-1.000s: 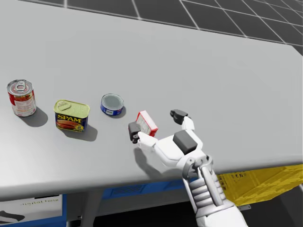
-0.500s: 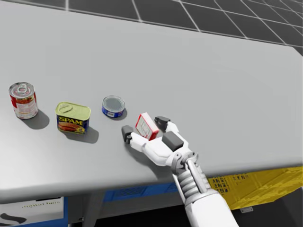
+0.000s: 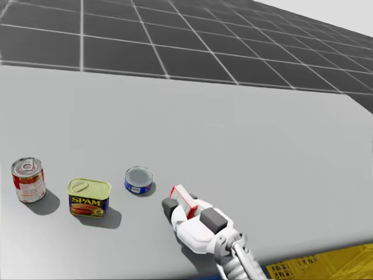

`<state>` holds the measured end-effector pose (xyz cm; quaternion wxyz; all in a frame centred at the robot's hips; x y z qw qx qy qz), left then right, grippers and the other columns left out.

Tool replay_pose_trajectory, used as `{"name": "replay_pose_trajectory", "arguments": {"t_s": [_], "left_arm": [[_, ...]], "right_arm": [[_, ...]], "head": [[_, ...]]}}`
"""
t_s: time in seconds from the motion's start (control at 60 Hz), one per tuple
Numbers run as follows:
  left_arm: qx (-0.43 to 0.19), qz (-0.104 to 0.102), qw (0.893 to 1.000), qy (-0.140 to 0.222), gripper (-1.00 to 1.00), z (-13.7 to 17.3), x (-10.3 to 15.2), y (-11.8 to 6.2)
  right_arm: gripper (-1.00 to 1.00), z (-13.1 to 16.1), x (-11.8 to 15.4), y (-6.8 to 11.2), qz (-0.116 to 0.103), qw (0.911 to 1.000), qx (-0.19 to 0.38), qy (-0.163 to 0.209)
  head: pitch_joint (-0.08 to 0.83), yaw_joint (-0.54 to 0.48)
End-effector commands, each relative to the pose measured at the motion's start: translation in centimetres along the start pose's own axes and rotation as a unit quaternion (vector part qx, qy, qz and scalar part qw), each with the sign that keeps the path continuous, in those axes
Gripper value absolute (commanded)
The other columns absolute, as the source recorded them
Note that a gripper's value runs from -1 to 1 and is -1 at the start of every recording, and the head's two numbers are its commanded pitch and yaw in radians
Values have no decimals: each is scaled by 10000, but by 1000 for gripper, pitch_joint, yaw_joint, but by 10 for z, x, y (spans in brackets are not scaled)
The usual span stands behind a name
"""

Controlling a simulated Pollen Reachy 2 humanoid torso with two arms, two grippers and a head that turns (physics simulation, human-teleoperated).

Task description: Pick up the gelatin box and lift it.

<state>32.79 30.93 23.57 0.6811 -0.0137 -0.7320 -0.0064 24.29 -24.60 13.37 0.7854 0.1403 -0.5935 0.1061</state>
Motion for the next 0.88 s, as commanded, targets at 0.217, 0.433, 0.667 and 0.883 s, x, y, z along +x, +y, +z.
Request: {"name": "replay_pose_trajectory", "arguments": {"t_s": [0.217,0.433,0.667,0.883], "left_arm": [[-1,6,10000,10,-1000,0,0,0],[1,11,10000,15,-1000,0,0,1],[5,28,10000,18,-1000,0,1,2],[22,36,10000,42,-1000,-1,0,1]], "right_arm": [[1000,4,2,7,7,10000,86,-16],[1000,12,32,8,197,9992,-23,-339],[1000,32,109,5,593,9904,-280,-1215],[1000,54,189,12,1067,9653,-686,-2281]], "head": [[349,-366],[336,-369],[329,-381],[324,-383]]}}
